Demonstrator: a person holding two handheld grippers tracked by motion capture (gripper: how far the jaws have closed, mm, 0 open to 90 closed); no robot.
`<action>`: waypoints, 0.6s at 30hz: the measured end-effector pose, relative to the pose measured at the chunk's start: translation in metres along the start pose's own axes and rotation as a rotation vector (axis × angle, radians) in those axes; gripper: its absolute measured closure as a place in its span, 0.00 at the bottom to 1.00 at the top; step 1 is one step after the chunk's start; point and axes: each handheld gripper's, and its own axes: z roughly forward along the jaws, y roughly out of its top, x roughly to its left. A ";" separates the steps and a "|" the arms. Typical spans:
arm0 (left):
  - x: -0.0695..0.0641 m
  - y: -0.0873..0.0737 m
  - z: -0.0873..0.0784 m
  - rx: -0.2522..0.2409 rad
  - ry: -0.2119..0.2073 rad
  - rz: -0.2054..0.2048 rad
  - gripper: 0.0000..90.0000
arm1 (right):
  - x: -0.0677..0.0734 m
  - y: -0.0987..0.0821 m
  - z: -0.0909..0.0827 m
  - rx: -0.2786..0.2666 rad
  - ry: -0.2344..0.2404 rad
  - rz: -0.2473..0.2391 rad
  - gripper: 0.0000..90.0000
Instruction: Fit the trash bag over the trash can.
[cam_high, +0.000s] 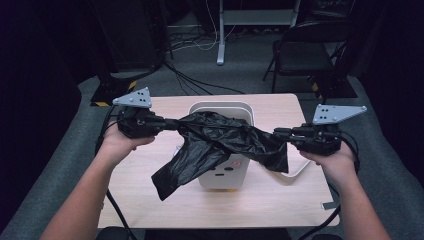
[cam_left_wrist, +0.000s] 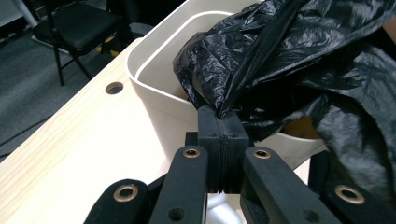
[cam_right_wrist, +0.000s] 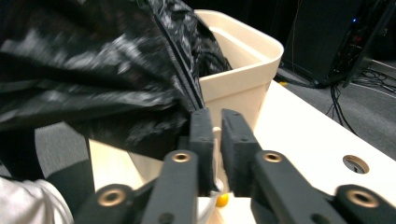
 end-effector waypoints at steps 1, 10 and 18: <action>-0.001 0.001 -0.001 -0.005 -0.003 0.002 0.99 | 0.001 0.002 -0.003 -0.010 -0.001 0.001 0.84; -0.005 0.005 -0.001 -0.010 -0.011 0.015 0.99 | 0.013 0.031 -0.027 -0.002 -0.054 -0.039 0.75; -0.007 0.006 0.000 -0.020 -0.019 0.012 0.99 | 0.037 0.063 -0.024 -0.068 0.007 -0.069 0.70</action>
